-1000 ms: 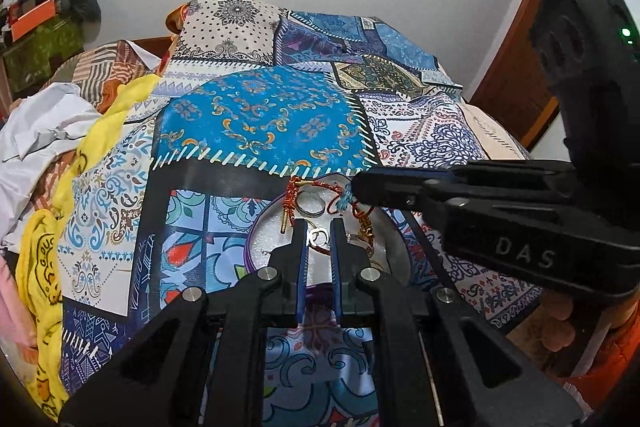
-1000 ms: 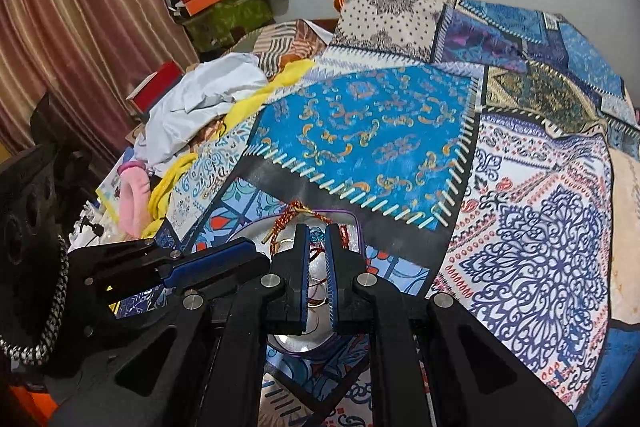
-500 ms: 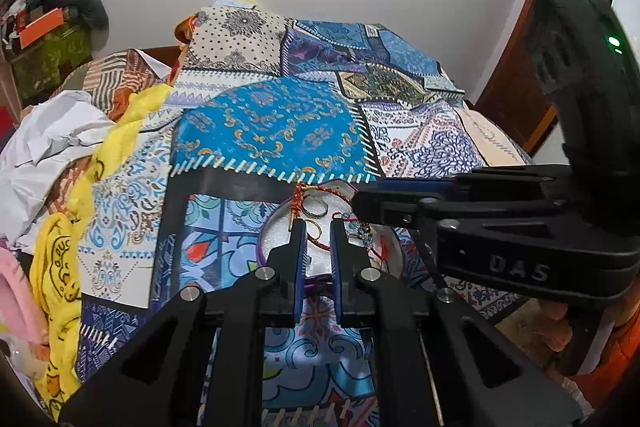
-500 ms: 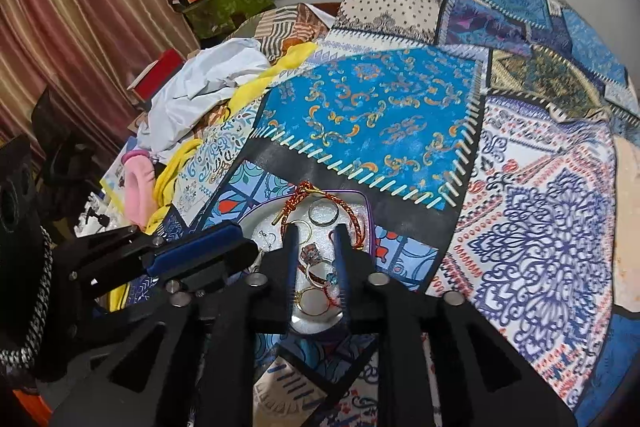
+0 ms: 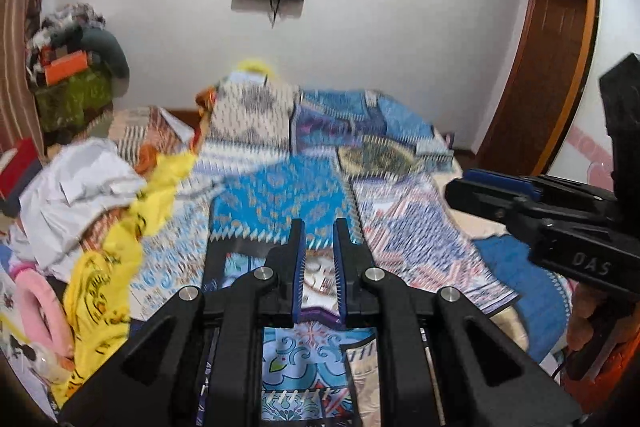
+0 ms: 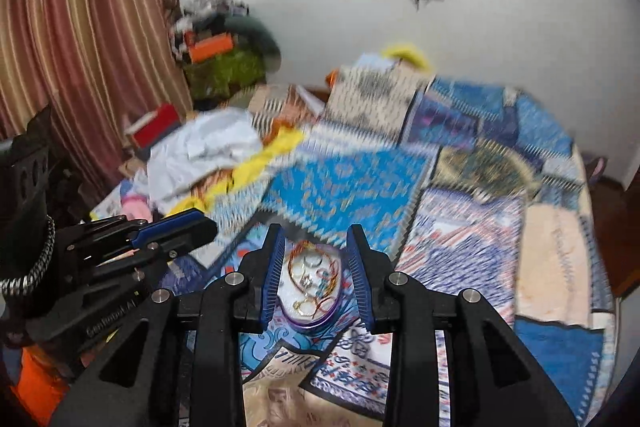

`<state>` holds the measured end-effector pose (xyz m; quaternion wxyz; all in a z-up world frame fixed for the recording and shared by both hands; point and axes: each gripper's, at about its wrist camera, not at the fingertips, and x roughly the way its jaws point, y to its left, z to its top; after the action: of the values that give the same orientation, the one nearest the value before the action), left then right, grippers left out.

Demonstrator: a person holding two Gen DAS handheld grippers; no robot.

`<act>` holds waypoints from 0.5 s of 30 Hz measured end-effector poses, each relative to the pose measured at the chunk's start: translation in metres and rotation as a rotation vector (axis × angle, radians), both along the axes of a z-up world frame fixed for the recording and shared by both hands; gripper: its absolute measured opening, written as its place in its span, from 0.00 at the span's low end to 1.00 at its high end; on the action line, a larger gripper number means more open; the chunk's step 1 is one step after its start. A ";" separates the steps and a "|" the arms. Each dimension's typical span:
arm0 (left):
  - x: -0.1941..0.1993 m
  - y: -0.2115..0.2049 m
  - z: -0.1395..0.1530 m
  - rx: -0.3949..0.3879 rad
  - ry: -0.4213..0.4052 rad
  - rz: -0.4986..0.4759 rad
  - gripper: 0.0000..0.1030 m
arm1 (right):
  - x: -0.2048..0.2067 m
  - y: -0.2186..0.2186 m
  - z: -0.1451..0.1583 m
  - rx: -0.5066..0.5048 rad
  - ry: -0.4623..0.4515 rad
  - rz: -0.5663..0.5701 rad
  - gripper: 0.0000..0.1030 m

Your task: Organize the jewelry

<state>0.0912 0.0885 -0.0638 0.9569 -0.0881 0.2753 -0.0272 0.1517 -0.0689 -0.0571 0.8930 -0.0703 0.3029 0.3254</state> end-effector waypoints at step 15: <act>-0.132 -0.032 0.108 0.084 -0.409 0.129 0.62 | -0.124 -0.057 0.092 0.212 -0.422 -0.095 0.58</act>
<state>-0.0410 0.0568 0.0441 0.9954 -0.0583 0.0699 0.0281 0.0274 -0.1255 0.0344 0.9532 -0.0282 0.0767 0.2911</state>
